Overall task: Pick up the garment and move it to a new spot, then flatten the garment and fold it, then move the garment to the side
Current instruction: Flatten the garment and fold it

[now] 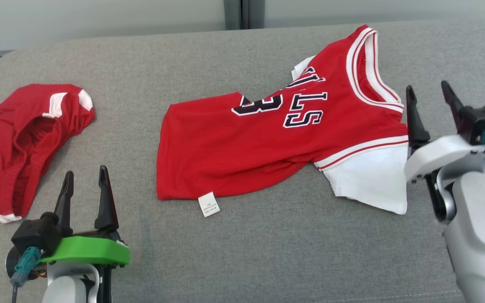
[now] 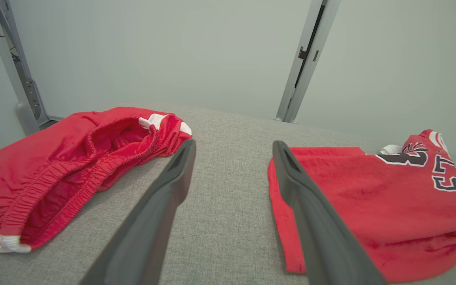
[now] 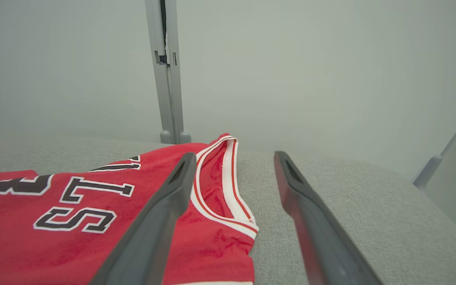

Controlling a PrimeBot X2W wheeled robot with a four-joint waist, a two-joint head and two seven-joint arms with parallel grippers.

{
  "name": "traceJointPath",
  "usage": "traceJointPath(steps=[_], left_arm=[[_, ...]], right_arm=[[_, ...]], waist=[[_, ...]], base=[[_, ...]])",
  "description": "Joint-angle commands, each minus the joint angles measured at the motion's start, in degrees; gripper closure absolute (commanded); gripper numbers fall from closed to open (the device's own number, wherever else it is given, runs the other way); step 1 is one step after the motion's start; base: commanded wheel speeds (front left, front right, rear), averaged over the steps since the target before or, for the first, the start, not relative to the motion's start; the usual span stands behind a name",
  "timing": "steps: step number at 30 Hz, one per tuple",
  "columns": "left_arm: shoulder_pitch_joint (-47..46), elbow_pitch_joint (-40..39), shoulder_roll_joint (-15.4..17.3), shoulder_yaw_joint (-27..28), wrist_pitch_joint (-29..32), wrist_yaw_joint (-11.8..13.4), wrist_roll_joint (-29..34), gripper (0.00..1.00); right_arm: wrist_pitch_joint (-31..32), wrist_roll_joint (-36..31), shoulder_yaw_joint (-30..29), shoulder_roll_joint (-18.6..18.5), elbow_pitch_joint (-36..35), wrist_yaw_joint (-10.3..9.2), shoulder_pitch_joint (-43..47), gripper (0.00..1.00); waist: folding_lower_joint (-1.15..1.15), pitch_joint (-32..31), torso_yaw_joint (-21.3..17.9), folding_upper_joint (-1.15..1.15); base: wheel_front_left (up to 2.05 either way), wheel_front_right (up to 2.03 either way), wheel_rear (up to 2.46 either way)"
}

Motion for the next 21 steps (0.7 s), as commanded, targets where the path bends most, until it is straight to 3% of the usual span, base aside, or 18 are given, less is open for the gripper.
traceJointPath(steps=[1,8,21], left_arm=[[1.1,0.3,0.2,0.4,0.0,-0.1,0.9,0.0],[3.2,2.5,0.2,0.9,0.0,-0.2,1.0,0.0],[6.0,4.8,0.2,-0.3,0.0,-0.4,0.5,0.0]], right_arm=[[-0.4,0.6,0.5,0.9,-1.9,0.01,3.0,0.0],[-0.7,1.7,2.1,3.3,-9.8,0.01,13.6,0.0],[2.7,1.9,0.7,5.6,-12.8,0.01,20.7,0.0]], waist=[[0.0,-3.7,-2.6,0.0],[0.0,-7.2,-3.8,0.0],[0.0,-10.0,-4.4,0.0]], base=[[0.0,0.0,0.0],[0.0,0.0,0.0],[0.0,0.0,0.0]])
